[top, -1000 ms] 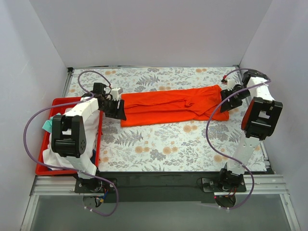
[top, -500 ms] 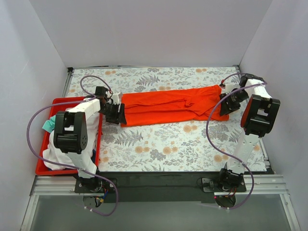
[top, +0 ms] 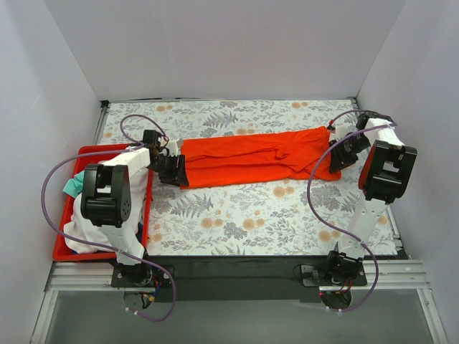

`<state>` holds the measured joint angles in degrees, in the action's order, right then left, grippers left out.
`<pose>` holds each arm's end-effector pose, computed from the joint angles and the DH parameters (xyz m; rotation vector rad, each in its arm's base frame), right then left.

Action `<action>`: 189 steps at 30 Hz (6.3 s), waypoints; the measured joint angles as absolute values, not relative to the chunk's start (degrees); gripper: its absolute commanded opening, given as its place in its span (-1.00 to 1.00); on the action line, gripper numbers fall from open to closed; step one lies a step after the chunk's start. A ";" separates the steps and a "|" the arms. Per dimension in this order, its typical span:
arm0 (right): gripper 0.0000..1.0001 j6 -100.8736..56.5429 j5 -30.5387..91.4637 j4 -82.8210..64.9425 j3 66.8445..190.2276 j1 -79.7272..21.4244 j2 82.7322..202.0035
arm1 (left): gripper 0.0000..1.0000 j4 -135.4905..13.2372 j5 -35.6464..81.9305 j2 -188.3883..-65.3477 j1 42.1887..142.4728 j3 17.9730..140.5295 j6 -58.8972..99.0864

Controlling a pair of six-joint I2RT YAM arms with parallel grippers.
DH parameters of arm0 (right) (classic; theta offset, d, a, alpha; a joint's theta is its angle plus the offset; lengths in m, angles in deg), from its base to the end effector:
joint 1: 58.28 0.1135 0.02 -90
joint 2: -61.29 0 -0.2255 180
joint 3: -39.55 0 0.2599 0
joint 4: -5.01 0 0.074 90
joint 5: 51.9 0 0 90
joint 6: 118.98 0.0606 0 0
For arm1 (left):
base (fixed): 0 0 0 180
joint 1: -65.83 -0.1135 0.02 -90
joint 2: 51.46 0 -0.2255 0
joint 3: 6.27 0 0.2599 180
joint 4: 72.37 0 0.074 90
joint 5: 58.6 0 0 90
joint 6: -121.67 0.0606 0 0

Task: Fold and stack the t-shirts
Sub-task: Fold the tshirt

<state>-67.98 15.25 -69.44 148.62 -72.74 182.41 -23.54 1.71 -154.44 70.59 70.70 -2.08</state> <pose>0.3919 -0.0768 0.1227 -0.6272 2.8005 0.4785 0.3337 -0.0579 0.0970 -0.6359 2.8743 -0.8653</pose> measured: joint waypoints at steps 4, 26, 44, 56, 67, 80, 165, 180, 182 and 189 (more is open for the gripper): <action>-0.38 -67.98 15.25 -69.44 148.62 -72.74 182.54 | -0.21 -23.71 1.03 -154.44 70.59 70.76 -2.52; -0.97 -68.29 18.01 -69.44 148.73 -72.78 182.52 | -1.00 -22.49 1.84 -152.80 70.56 71.59 0.76; -0.97 -69.89 23.69 -69.47 150.42 -73.44 181.82 | -1.00 -18.34 3.98 -149.13 69.54 69.67 13.13; -0.78 -69.84 24.45 -69.58 148.49 -72.08 181.88 | -0.89 -17.61 4.88 -149.63 69.51 64.18 14.88; 0.02 -69.30 24.56 -72.35 156.73 -72.06 181.55 | -0.03 -17.16 3.26 -139.67 69.32 67.11 15.27; -0.26 -57.89 12.02 -72.94 161.43 -68.21 183.22 | -0.12 -40.37 -2.97 -137.94 87.35 71.75 15.95; -0.50 -43.92 4.41 -65.27 165.32 -70.16 192.81 | -1.00 -98.27 7.48 -185.94 115.44 88.90 43.86; -0.97 -46.78 6.49 -64.46 162.39 -71.40 183.02 | -1.00 -101.24 17.95 -185.76 113.32 87.55 37.35; -0.97 -47.20 6.84 -64.51 161.17 -71.40 182.58 | -1.00 -101.55 19.90 -185.72 113.12 86.19 36.71; -0.97 -47.88 7.95 -63.98 157.28 -71.21 182.32 | -1.00 -101.68 26.19 -185.63 113.03 85.10 34.55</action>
